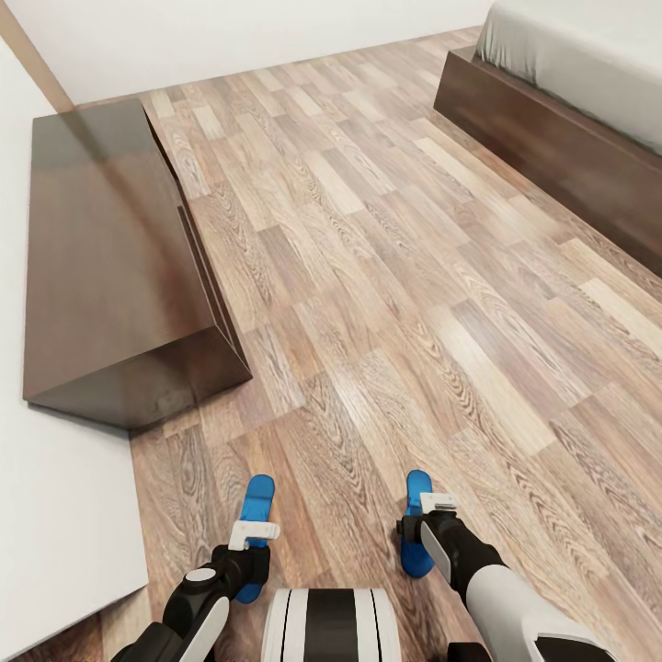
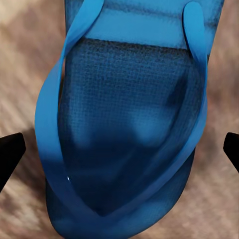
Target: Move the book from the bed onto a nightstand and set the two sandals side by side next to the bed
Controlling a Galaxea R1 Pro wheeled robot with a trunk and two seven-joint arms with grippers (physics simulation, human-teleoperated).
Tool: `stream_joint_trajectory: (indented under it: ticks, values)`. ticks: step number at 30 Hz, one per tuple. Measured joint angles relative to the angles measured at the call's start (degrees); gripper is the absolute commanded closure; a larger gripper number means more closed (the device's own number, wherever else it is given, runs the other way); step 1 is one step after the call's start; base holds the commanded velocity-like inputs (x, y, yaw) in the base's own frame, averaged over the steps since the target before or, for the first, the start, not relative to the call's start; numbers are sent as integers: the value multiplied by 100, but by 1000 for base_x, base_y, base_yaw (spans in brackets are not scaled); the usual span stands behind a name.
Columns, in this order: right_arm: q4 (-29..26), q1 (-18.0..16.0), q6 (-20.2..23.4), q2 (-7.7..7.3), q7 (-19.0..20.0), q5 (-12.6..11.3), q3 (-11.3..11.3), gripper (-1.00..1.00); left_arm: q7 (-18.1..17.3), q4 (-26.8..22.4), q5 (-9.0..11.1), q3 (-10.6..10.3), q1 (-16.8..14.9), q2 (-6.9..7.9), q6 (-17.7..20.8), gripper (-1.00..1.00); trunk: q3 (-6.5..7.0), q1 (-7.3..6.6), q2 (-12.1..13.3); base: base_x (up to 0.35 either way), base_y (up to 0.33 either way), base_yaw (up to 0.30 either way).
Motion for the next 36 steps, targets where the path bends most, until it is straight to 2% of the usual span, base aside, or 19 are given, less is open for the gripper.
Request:
stream_joint_trajectory:
  ticks: [6,12,28,29,36]
  values:
    - [-2,-8,0,0,0,0,0,-100,2,0,-3,1,0,0,-11,100,0,0,0,0,0,0]
    - [0,-34,0,0,0,0,0,-100,6,0,0,-1,0,0,-16,100,-132,16,-8,0,0,0]
    - [0,-59,0,0,0,0,0,-100,0,2,1,0,0,0,-18,100,-133,16,-8,0,0,0]
    - [0,-60,0,0,0,0,0,100,0,1,-1,0,0,0,-17,100,-133,15,-8,0,0,0]
    - [0,-62,3,0,-2,22,-2,100,-1,8,3,-1,0,0,-17,100,-133,15,-8,0,0,0]
